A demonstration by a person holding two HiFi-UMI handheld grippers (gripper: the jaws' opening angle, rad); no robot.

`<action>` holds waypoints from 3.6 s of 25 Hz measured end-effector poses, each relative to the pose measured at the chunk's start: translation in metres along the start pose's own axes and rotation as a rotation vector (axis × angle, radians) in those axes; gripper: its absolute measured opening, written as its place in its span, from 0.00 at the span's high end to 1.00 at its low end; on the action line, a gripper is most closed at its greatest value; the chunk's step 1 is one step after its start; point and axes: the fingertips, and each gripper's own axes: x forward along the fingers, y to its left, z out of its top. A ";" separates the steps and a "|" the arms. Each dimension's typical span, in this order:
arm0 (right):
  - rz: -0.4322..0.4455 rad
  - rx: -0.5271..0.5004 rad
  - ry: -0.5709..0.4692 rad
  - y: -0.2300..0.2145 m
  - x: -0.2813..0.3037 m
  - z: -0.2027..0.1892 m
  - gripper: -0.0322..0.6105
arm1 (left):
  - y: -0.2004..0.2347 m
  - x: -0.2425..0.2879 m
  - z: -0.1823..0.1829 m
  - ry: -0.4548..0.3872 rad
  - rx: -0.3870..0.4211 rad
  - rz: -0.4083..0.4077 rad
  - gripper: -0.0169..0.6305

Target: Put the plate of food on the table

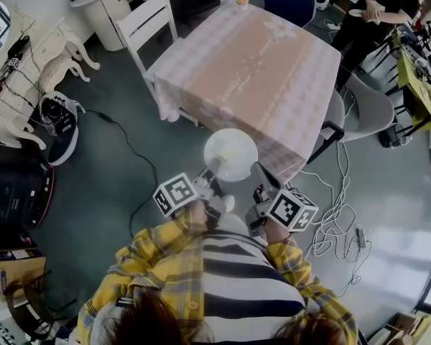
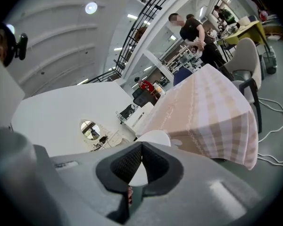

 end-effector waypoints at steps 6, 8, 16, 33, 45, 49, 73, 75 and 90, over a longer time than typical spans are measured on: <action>0.028 -0.017 0.029 -0.017 0.035 0.033 0.95 | -0.010 0.045 0.023 -0.037 0.021 -0.001 0.96; 0.036 -0.020 0.037 -0.022 0.046 0.044 0.95 | -0.012 0.060 0.028 -0.042 0.028 -0.002 0.96; 0.052 -0.044 0.063 -0.044 0.076 0.072 0.95 | -0.017 0.108 0.039 -0.068 0.017 -0.006 0.96; 0.008 -0.033 0.058 -0.057 0.147 0.114 0.95 | -0.019 0.177 0.094 -0.035 -0.001 -0.006 0.96; -0.045 -0.023 0.049 -0.071 0.212 0.156 0.95 | -0.025 0.242 0.150 0.001 -0.023 -0.003 0.96; -0.060 -0.015 0.053 -0.077 0.233 0.164 0.95 | -0.023 0.260 0.164 0.015 -0.031 0.002 0.96; -0.123 0.021 0.101 -0.120 0.340 0.213 0.95 | 0.000 0.377 0.241 0.051 -0.039 0.071 0.94; -0.127 0.030 0.114 -0.123 0.347 0.211 0.95 | 0.002 0.385 0.247 0.048 -0.043 0.073 0.94; -0.138 0.027 0.107 -0.135 0.386 0.228 0.95 | 0.012 0.423 0.276 0.017 -0.071 0.090 0.94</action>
